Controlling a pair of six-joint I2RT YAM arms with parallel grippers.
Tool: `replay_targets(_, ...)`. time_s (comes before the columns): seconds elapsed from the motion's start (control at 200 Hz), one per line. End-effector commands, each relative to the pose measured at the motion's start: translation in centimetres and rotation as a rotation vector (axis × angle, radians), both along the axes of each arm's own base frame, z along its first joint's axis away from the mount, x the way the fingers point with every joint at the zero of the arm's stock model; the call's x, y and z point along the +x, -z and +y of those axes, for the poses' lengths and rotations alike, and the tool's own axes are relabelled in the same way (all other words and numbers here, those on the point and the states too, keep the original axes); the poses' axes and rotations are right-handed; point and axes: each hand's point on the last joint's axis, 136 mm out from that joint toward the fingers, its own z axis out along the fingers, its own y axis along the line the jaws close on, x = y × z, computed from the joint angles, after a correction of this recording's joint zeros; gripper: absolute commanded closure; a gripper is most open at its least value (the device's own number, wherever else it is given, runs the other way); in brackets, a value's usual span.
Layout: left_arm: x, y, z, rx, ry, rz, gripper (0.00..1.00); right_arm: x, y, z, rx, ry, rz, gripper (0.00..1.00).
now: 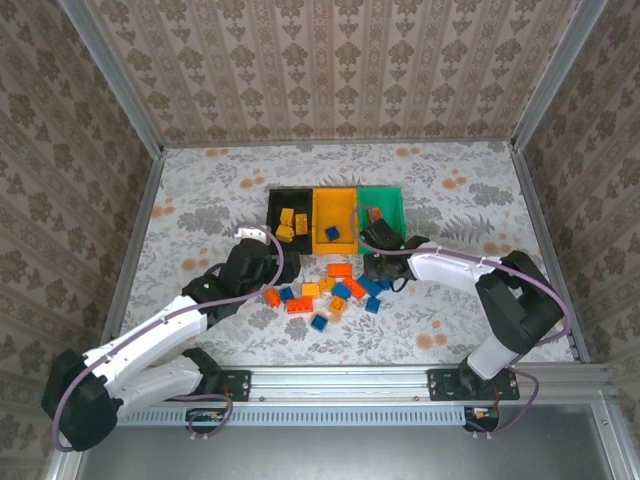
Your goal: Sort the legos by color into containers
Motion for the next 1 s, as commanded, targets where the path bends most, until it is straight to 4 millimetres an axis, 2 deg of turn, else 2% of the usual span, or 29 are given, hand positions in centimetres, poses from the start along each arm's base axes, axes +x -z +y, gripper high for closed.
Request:
replay_targets(0.0, -0.1, 0.1, 0.5, -0.010, -0.024, 0.004, 0.00, -0.7, -0.9, -2.1, -0.045, 0.035, -0.014, 0.78)
replay_targets(0.125, -0.1, 0.4, 0.7, -0.003, -0.030, 0.009, 0.00, -0.4, -3.4, -2.6, -0.027, 0.039, -0.064, 0.80)
replay_targets(0.24, -0.3, 0.6, 1.1, 0.003, -0.037, 0.012, 0.00, 0.2, -6.5, -1.6, 0.029, 0.016, -0.119, 0.79)
replay_targets(0.35, -0.7, 1.0, 1.7, 0.007, -0.049, 0.020, 0.00, 1.8, -9.6, 1.0, 0.091, -0.029, -0.174, 0.79)
replay_targets(0.5, -1.5, 1.9, 2.0, 0.007, -0.041, 0.053, 0.00, 5.2, -11.6, 5.7, 0.144, -0.086, -0.223, 0.79)
replay_targets(0.665, -2.4, 2.6, 2.1, 0.017, -0.017, 0.097, 0.00, 9.5, -10.6, 9.1, 0.124, -0.095, -0.226, 0.78)
replay_targets(0.785, -3.0, 3.1, 2.2, 0.039, -0.001, 0.125, 0.00, 12.3, -9.4, 10.3, 0.086, -0.084, -0.224, 0.78)
replay_targets(0.905, -3.4, 3.5, 2.2, 0.048, 0.014, 0.148, 0.00, 13.9, -8.0, 10.8, 0.069, -0.066, -0.207, 0.77)
replay_targets(0.995, -3.5, 3.7, 2.0, 0.047, 0.026, 0.159, 0.00, 14.3, -7.3, 11.3, 0.071, -0.063, -0.191, 0.71)
